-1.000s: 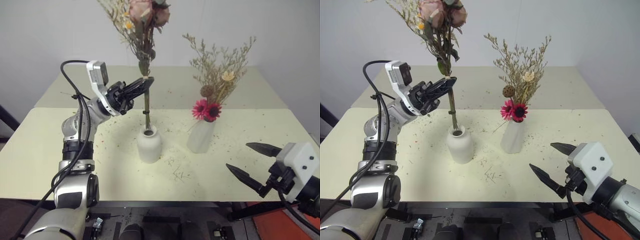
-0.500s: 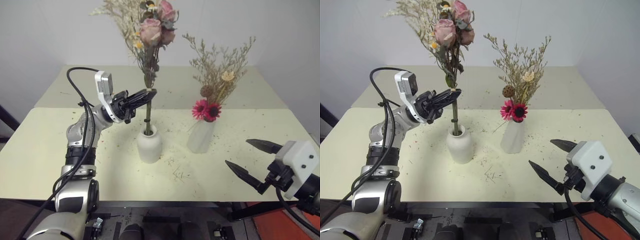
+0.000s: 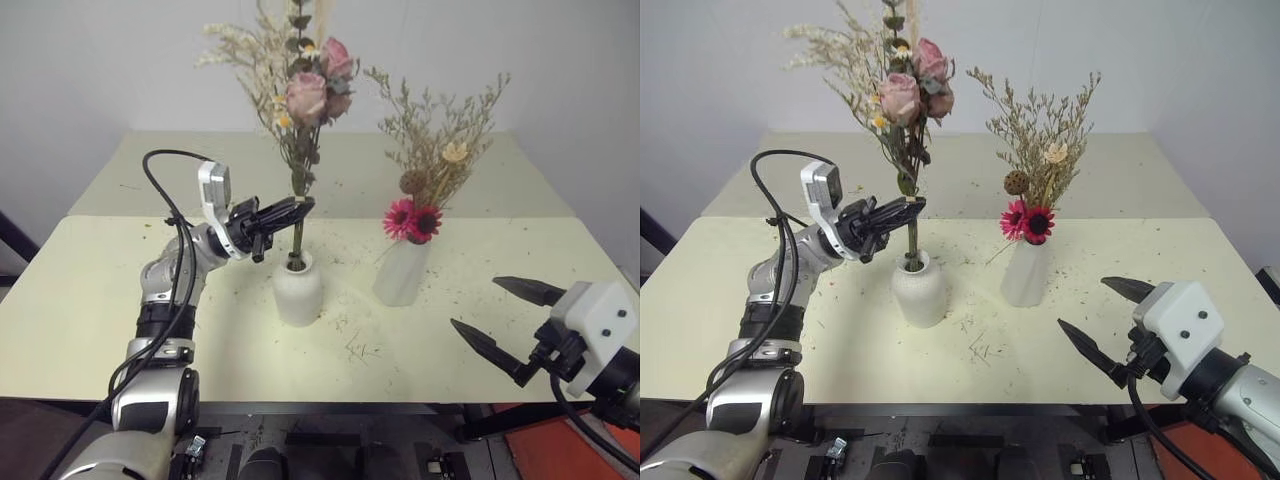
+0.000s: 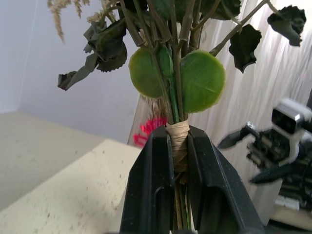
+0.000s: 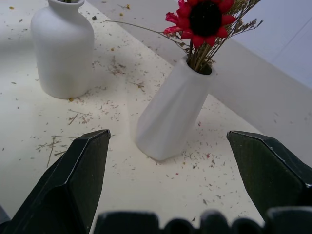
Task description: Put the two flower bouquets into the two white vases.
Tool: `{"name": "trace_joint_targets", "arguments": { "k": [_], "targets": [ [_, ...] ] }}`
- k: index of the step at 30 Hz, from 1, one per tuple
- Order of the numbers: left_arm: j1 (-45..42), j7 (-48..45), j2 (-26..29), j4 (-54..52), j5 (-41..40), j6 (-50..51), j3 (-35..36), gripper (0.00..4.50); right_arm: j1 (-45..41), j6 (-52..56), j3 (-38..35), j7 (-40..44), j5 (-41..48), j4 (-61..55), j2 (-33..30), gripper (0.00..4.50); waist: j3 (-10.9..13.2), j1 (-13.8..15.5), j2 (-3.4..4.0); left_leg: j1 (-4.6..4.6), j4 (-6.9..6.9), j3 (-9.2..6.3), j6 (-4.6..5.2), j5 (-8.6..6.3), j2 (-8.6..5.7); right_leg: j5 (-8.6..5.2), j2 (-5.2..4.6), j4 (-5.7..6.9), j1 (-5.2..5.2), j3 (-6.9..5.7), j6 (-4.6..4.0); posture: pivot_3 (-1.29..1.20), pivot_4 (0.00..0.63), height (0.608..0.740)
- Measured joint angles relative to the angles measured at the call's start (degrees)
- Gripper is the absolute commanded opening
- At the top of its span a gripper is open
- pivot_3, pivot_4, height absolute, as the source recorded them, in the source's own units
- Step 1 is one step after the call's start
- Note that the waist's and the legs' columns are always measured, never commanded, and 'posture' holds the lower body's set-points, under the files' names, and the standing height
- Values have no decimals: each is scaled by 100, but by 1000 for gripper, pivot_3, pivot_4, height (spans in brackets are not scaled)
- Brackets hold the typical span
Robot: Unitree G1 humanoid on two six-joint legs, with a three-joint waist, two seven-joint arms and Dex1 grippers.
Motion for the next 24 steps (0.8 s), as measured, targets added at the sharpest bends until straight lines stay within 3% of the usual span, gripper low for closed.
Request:
{"name": "trace_joint_targets", "arguments": {
  "k": [12, 19, 24],
  "targets": [
    [382, -420, -22, -80, 70, -700, -1, 129, -78, -281, 142, 12, -257, 159, 82, 4500, 0, -9, 1, 1, 0, 1, 0, 0, 1, 0, 1, 0, 0, 1, 0, 0, 150, 740],
    [586, -517, 16, -137, 72, -829, -1, 129, -71, -281, 91, 374, 40, 207, 76, 4500, 0, -2, 1, 0, 0, 0, 1, 0, 1, 0, 0, 0, 0, -1, 0, 0, 150, 740],
    [611, -617, 99, -208, 71, -829, -1, 1662, -71, -281, -32, 498, 227, 220, 59, 4500, 0, -4, 1, 1, 0, 0, 1, 0, 1, 0, 0, 0, 0, 0, 0, 0, 150, 740]
  ]
}}
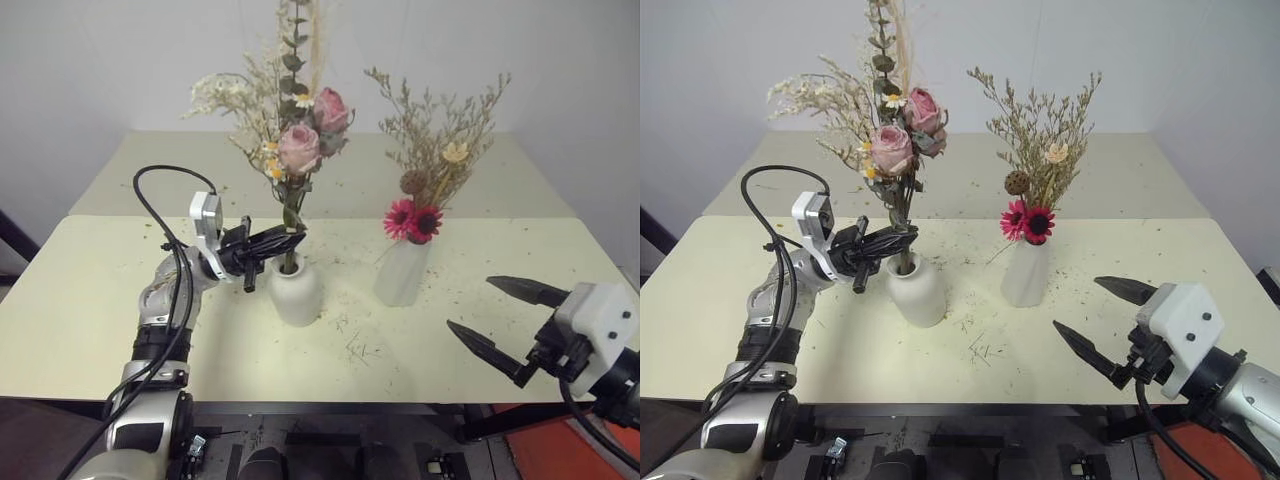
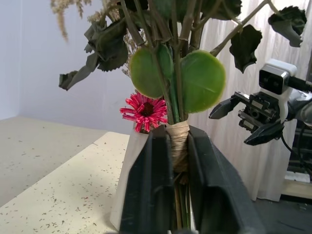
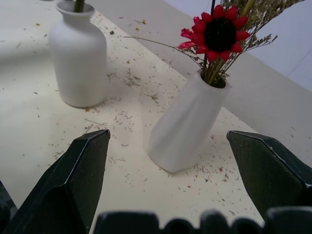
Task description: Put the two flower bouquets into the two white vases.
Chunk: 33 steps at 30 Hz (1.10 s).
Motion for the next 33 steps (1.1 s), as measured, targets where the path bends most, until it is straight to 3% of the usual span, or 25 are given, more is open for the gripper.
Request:
{"name": "trace_joint_targets", "arguments": {
  "k": [8, 9, 17, 21, 33],
  "targets": [
    [75, -24, 125, -81, 7, -1, 0, 4298, -46, -2, 3, -49, -106, 60, 0, 4500, 0, -7, 0, 0, 0, 0, 0, 0, 1, 0, 1, 0, 0, 0, 0, 0, 150, 740],
    [88, -32, 159, -128, 15, -6, -1, 4464, -53, -2, 9, -53, -119, 62, 0, 4500, 0, -6, 0, 0, 0, 0, 0, 0, 1, 0, 0, -1, 0, 0, 0, 0, 150, 740],
    [280, -315, 790, -621, 612, -175, -516, 4464, -91, -98, 209, -83, -323, 155, 10, 4500, -1, 11, 2, 1, -1, 0, 0, 0, 0, 0, 0, 0, 0, 0, 0, 0, 150, 740],
    [304, -6, 950, -639, 793, -128, -546, 4464, -110, -104, 262, -129, -441, 188, 20, 4500, -1, 7, 2, 0, -1, 0, 0, 0, 2, -1, 0, 0, 0, -1, 0, 0, 150, 740],
    [1205, 694, 1892, -1282, 531, 104, 492, 4464, 9, -225, 147, 38, -427, 361, 73, 4500, -1, -1, 3, 3, -3, 3, 2, -2, 6, -2, -2, 0, -2, 0, 0, 0, 150, 740]
  ]
}}
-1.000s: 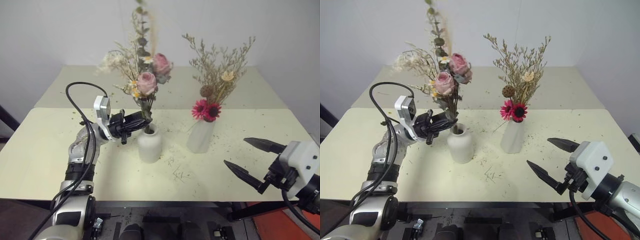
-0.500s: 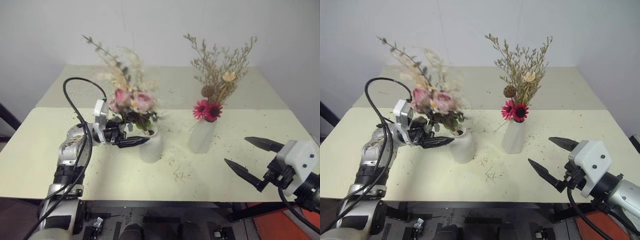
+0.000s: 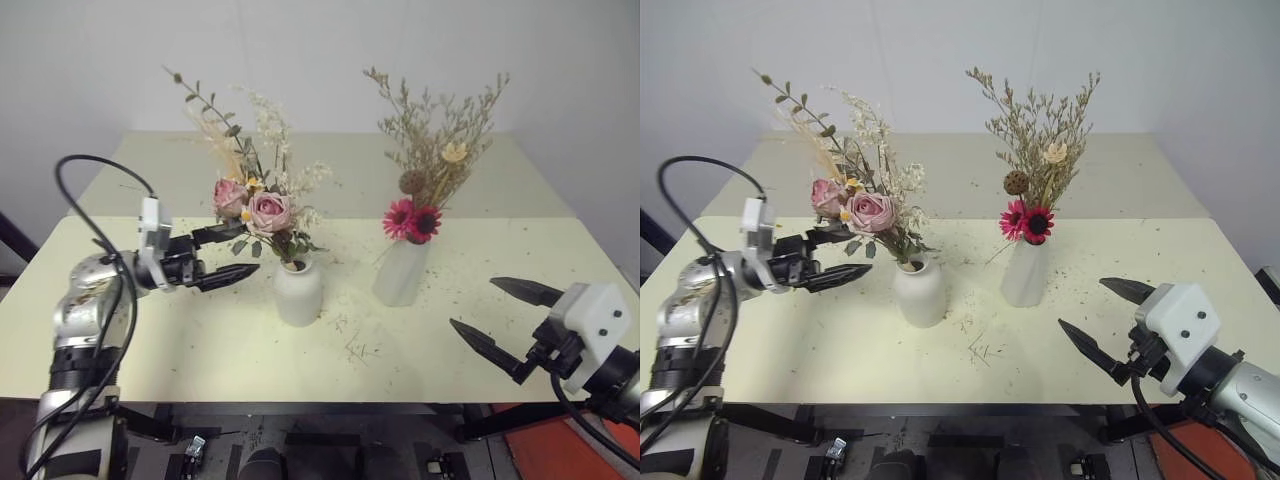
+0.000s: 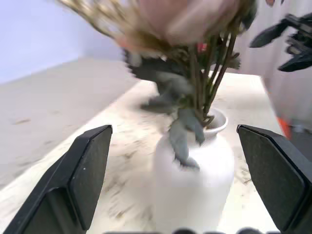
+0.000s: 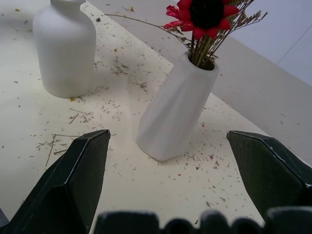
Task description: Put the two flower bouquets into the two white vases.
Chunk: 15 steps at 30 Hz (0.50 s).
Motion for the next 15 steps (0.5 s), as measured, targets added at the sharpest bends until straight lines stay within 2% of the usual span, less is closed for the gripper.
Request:
{"name": "trace_joint_targets", "arguments": {
  "k": [7, 13, 15],
  "targets": [
    [653, 144, 829, -560, -48, 8, 749, 4464, 12, -496, -758, 683, 183, 965, -12, 4500, 1, 16, 0, 2, -3, 3, 0, -1, 2, -1, -2, -1, 2, -2, -2, 0, 150, 740],
    [709, 153, 1180, -854, -126, -1, 941, 4464, -203, -668, -1084, 1045, 158, 1678, -451, 4500, 1, 7, 2, 9, -15, 6, 0, -1, 5, -3, 2, 2, 1, -1, -6, 0, 150, 740],
    [748, 186, 1200, -943, -217, 35, 1020, 4464, -330, -548, -1254, 1058, 489, 1757, -450, 4500, 1, 6, 2, 10, -19, 6, 0, -1, 5, -4, 1, 2, 1, -1, -7, 0, 150, 740]
  ]
}}
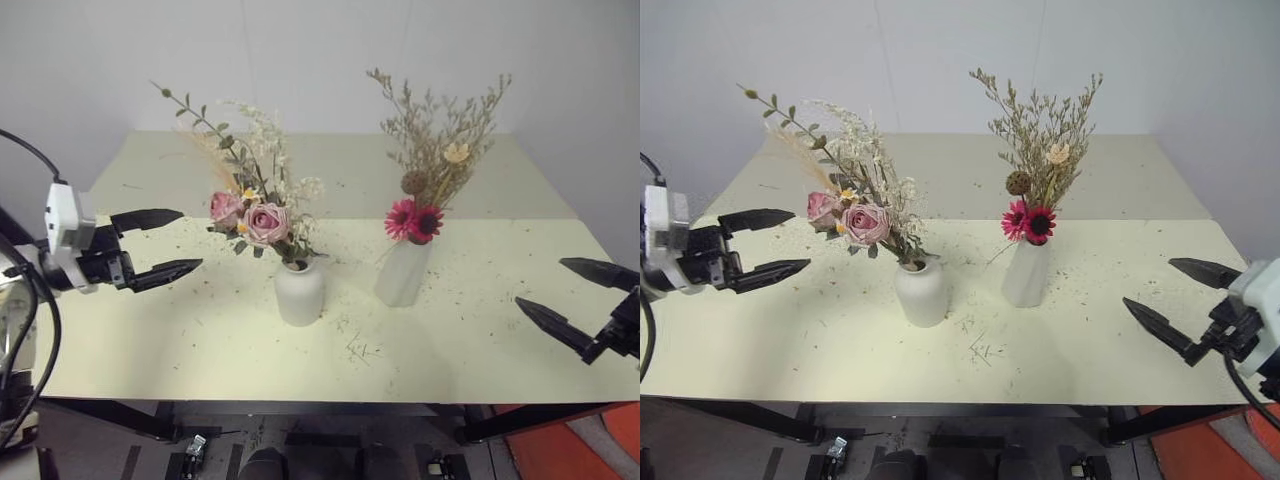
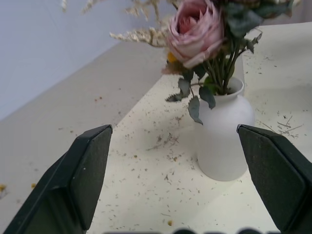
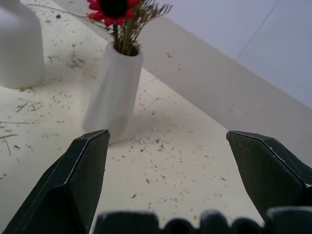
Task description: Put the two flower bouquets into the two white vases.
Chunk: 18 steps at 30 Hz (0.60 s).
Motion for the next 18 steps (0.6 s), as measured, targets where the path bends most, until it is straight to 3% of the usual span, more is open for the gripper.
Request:
{"name": "trace_joint_targets", "arguments": {
  "k": [4, 12, 18],
  "targets": [
    [72, 50, 1, -115, -20, 17, 0, 4464, -41, 195, -209, 8, 413, 1, -20, 4500, 0, 0, -1, -1, -1, 1, 0, 0, 0, 0, -1, -2, 0, 1, 0, 0, 150, 740],
    [67, 92, 33, -84, 32, -13, -75, 4464, 32, 697, 160, -169, 463, 58, -92, 4500, 0, -4, 0, 0, -4, 2, 0, 0, -1, 0, 0, -1, -2, 2, 0, 0, 150, 740],
    [-507, -101, 274, 252, 19, 59, -241, 4464, -12, 719, -38, -214, 1357, -226, 367, 4500, 1, 7, -1, -1, -6, 2, 0, 0, -3, 0, -3, -3, -1, 1, 1, 0, 150, 740]
  ]
}}
